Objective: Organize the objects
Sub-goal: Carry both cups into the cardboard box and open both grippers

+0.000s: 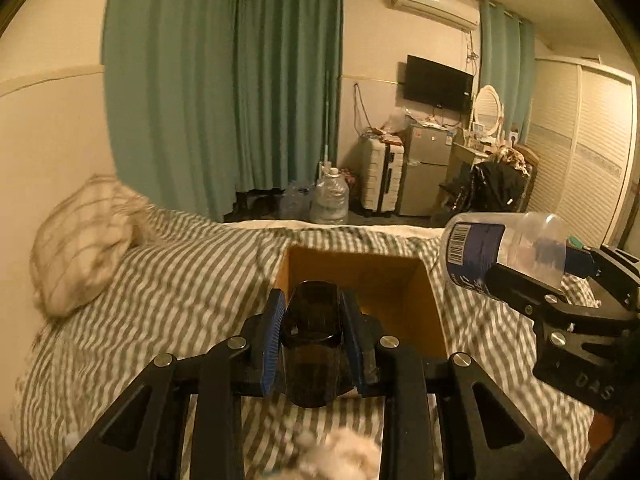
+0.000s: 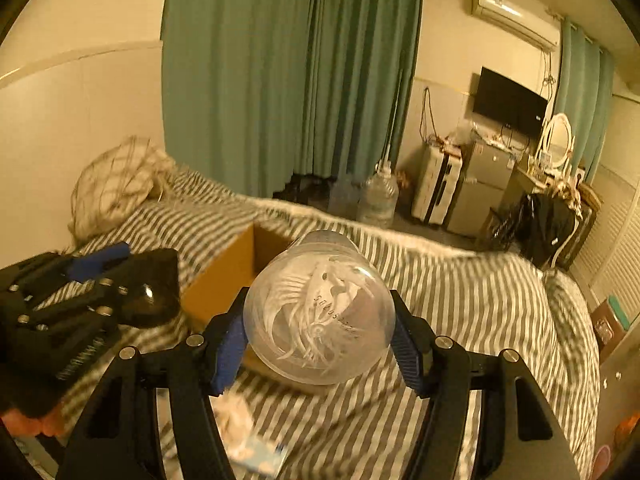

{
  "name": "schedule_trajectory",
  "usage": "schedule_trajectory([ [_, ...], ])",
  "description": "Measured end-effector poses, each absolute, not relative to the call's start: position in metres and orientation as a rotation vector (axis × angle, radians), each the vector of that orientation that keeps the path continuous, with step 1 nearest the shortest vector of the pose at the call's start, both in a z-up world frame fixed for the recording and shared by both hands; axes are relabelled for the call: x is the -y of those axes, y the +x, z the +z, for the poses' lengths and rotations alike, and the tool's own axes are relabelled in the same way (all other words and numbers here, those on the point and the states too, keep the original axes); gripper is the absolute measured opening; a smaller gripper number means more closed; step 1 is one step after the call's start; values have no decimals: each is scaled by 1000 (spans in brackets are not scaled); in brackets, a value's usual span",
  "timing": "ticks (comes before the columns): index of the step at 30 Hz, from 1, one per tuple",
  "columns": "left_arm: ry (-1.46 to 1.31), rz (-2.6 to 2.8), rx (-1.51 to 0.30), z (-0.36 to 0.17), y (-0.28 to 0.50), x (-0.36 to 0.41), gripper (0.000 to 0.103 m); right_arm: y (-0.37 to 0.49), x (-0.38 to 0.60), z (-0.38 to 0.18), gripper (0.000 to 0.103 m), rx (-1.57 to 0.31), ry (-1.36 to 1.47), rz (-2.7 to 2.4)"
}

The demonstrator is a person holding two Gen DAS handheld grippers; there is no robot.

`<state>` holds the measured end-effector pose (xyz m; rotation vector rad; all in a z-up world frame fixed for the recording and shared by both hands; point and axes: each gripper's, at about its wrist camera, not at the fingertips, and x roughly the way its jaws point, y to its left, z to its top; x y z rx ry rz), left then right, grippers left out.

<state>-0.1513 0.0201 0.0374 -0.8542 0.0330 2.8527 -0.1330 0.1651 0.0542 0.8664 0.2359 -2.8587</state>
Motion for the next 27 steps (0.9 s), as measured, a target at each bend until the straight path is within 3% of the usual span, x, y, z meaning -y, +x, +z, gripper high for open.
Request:
schedule_trajectory([
  [5,-898,2816,-56,15,-208,-33,28,-187,-169,49,63,-217,900,-2837],
  [17,-1028,2742,-62,-59,-272,-33,30,-274,-179,-45,64,-110,1091,-2754],
  [19,-1036,2745,-56,-56,-271,-32,33,-274,-183,-41,77,-99,1069,-2770],
  [20,-1042,2748,-58,-54,-270,-33,38,-271,-186,-37,87,-98,1044,-2795],
  [22,-1021,2770,-64,-42,-263,-31,76,-261,-195,-22,88,-81,983,-2836],
  [27,-957,2851,-96,-5,-229,-20,93,-228,-203,27,91,-68,904,-2874],
])
